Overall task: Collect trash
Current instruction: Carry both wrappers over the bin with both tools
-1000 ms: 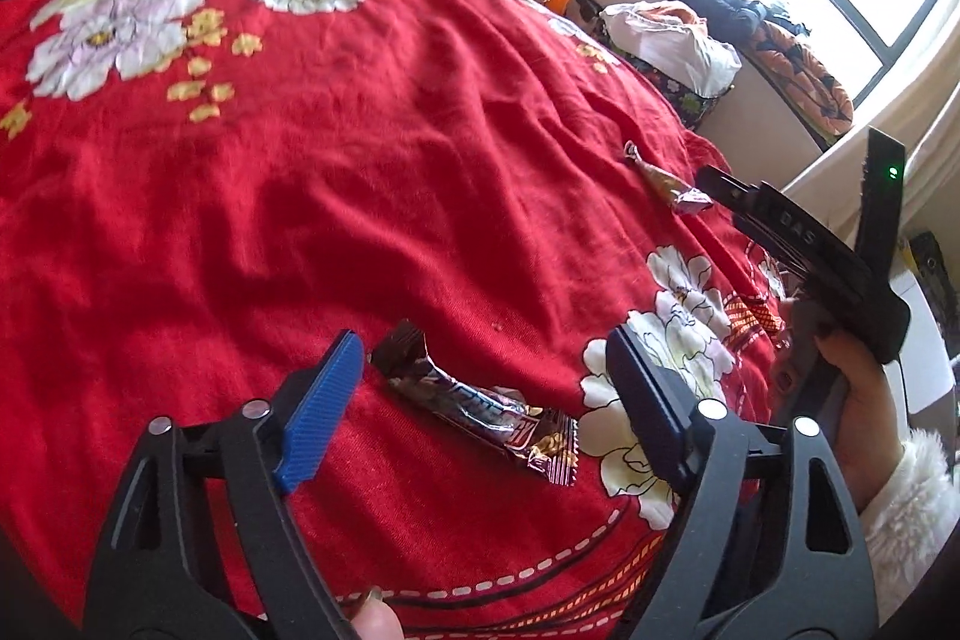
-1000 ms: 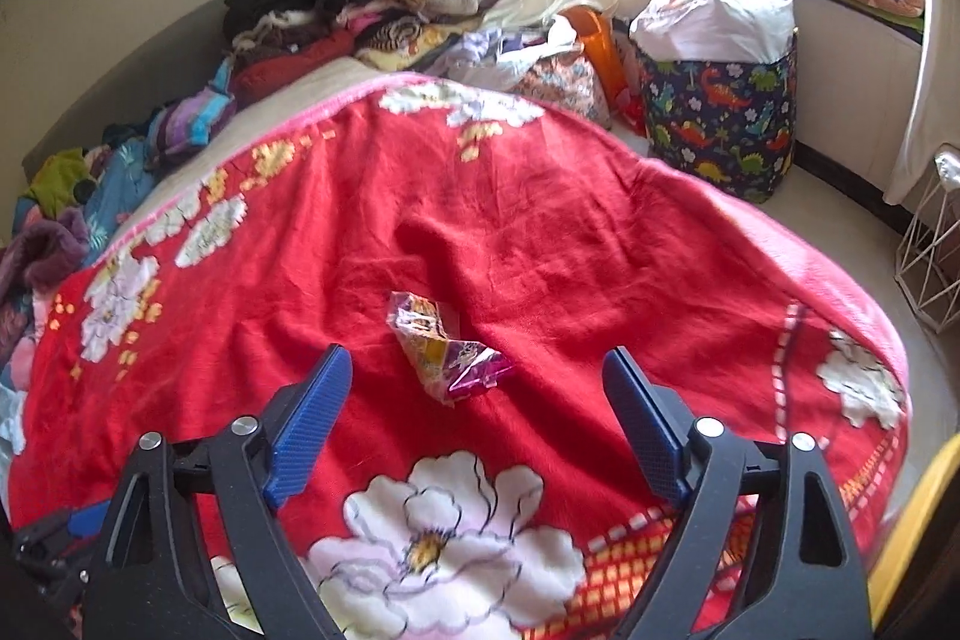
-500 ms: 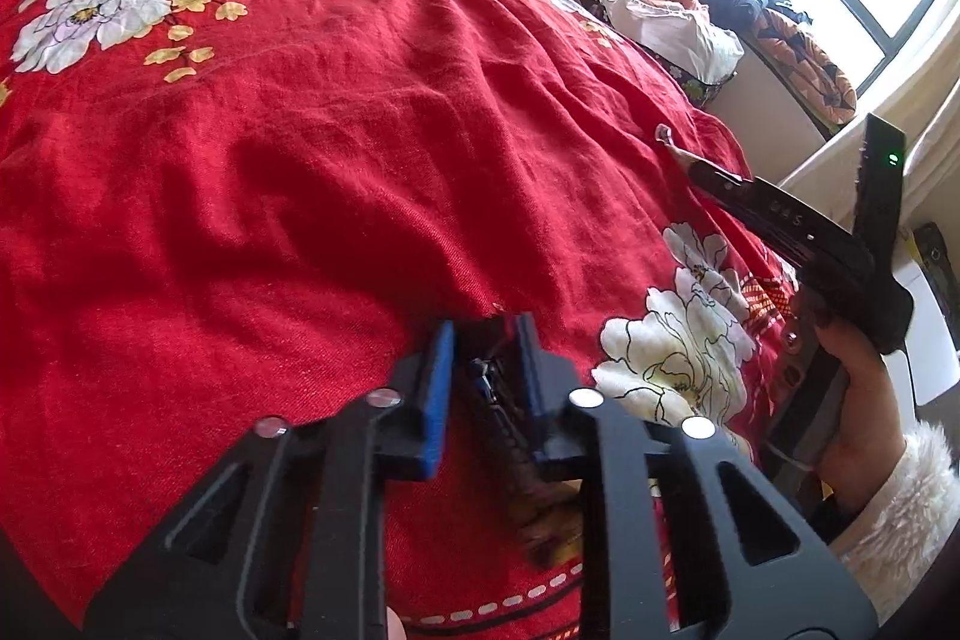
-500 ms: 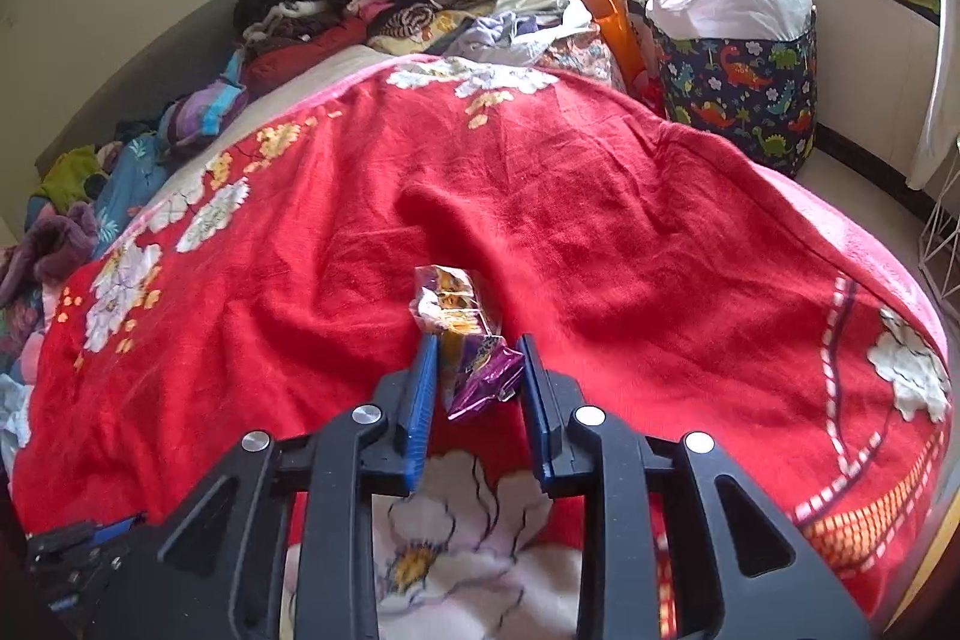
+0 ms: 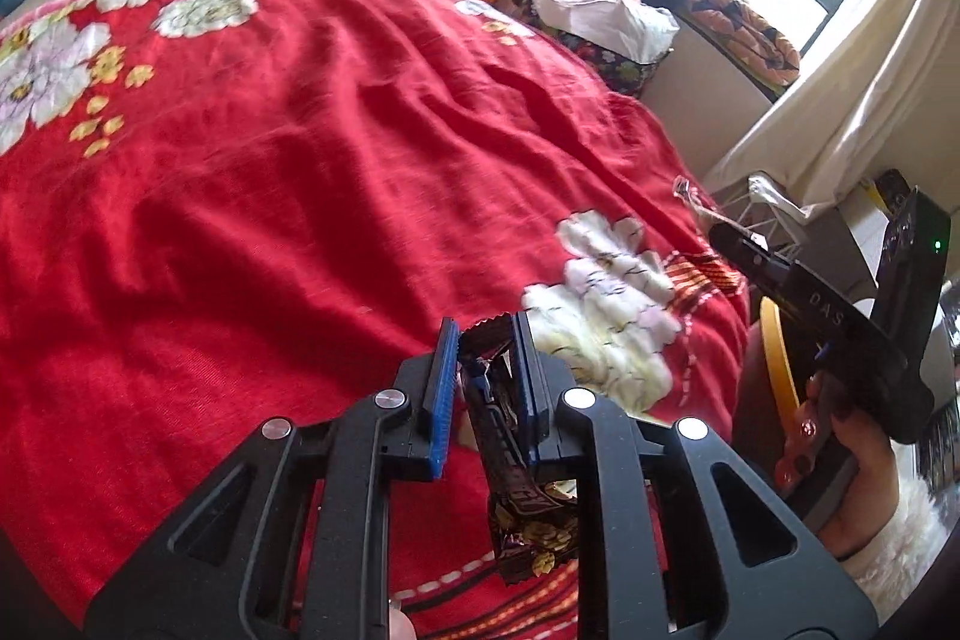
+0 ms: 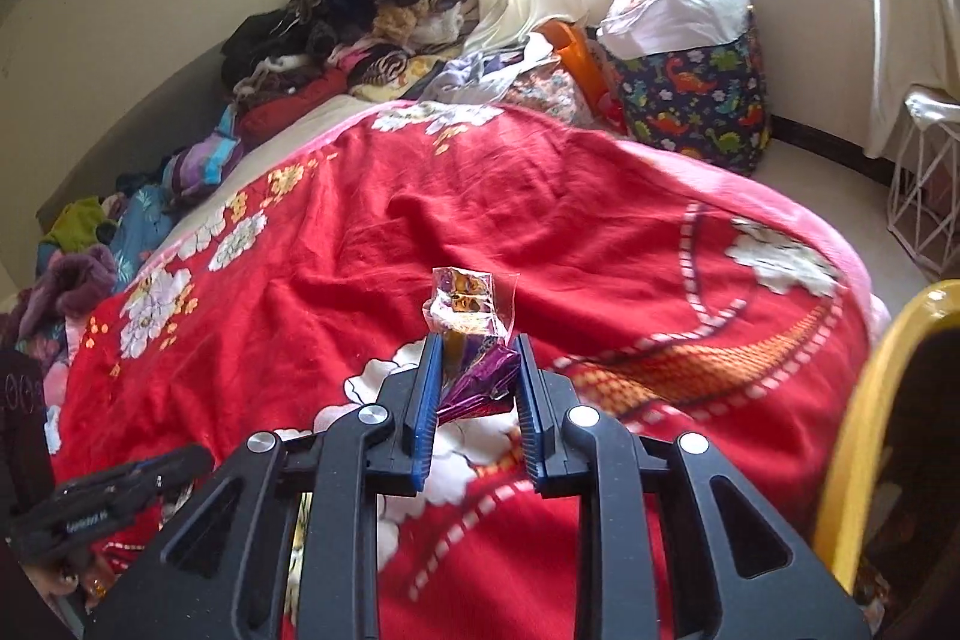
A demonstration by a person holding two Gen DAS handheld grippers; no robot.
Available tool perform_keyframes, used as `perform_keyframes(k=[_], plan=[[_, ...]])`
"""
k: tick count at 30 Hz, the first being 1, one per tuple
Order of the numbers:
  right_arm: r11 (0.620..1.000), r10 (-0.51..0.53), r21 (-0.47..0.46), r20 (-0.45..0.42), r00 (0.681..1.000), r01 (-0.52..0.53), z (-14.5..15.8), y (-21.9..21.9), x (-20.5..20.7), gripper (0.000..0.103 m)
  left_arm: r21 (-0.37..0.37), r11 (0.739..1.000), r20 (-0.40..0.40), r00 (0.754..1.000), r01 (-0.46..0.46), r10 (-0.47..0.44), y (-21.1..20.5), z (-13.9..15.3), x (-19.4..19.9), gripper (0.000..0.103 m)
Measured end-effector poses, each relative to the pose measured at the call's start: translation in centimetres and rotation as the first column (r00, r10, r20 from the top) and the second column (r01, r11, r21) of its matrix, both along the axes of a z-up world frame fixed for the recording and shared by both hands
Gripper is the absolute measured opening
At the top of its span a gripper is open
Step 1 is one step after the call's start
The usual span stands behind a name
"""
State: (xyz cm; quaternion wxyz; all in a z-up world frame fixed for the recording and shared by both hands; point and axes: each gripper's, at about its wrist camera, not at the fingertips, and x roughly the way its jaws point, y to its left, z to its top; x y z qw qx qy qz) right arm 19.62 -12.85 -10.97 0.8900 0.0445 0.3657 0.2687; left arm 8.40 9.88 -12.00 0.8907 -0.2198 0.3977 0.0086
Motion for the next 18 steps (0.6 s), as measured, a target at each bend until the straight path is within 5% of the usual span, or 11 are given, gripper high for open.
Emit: perform_keyframes(k=[18], plan=[[0.982, -0.186, 0.025, 0.068, 0.98, 0.185, 3.9, -10.5, -3.5, 0.022, 0.059, 0.984, 0.143, 0.974, 0.167, -0.174, -7.7, 5.9, 3.6, 0.012]])
